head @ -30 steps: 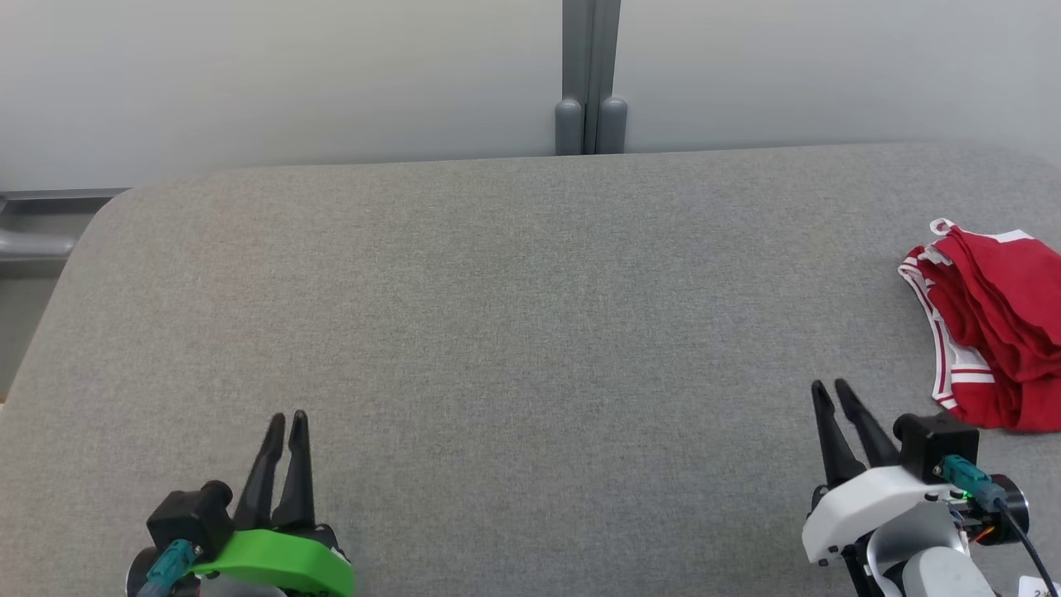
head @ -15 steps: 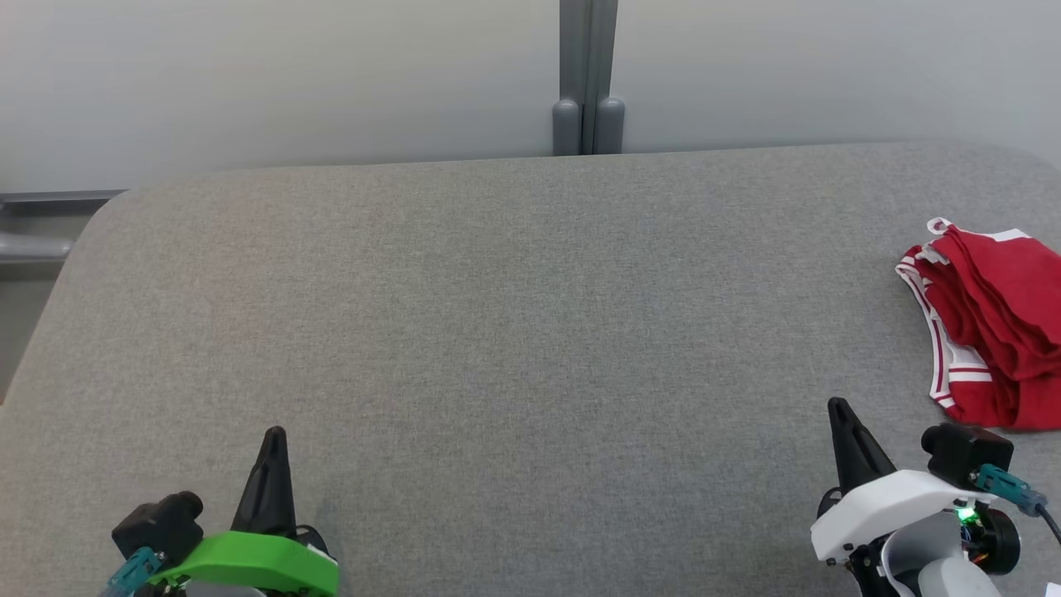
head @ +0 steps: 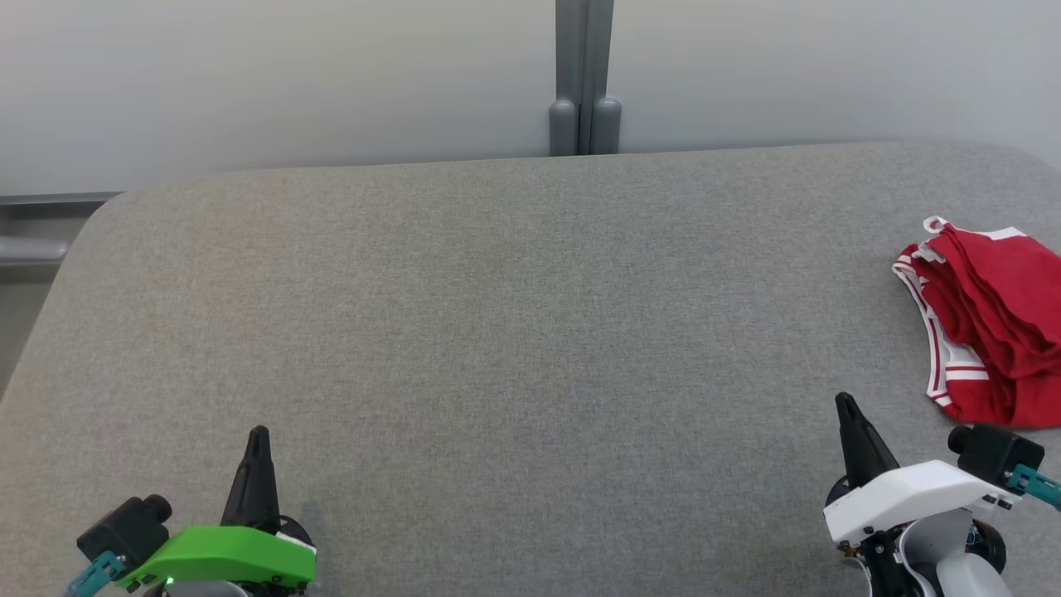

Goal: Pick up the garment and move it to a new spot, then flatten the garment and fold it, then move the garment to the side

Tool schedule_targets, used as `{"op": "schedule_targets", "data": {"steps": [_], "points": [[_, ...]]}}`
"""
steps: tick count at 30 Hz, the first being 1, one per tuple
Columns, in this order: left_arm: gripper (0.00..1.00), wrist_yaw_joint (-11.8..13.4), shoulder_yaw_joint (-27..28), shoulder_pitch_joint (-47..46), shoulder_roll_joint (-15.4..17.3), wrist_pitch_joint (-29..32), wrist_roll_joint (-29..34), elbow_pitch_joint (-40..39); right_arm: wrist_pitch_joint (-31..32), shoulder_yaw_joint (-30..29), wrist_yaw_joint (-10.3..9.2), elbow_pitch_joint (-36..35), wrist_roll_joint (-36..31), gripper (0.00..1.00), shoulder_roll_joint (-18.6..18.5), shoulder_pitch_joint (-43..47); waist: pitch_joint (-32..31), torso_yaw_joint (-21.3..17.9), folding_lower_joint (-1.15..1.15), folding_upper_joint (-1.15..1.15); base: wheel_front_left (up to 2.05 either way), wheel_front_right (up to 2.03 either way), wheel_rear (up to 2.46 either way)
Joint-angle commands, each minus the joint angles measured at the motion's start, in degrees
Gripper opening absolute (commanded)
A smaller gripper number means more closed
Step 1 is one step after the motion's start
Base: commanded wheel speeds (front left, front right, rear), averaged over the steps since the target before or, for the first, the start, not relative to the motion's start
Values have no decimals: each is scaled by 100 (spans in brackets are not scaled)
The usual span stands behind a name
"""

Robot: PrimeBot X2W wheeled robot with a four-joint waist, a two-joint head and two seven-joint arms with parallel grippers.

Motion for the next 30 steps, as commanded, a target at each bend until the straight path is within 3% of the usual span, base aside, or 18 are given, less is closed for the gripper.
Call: {"op": "schedule_targets", "data": {"steps": [1, 30], "points": [[0, -5, 51, -187, 14, 48, -195, -92, 21, -26, -2, -86, 235, 0, -28, -156, 0, -3, 0, 0, 0, 0, 0], [0, -10, 298, -313, 12, 596, -2081, -191, 317, -157, -4, -60, 2438, 0, -33, -271, -6, -61, 0, 0, 0, 0, 0]]}}
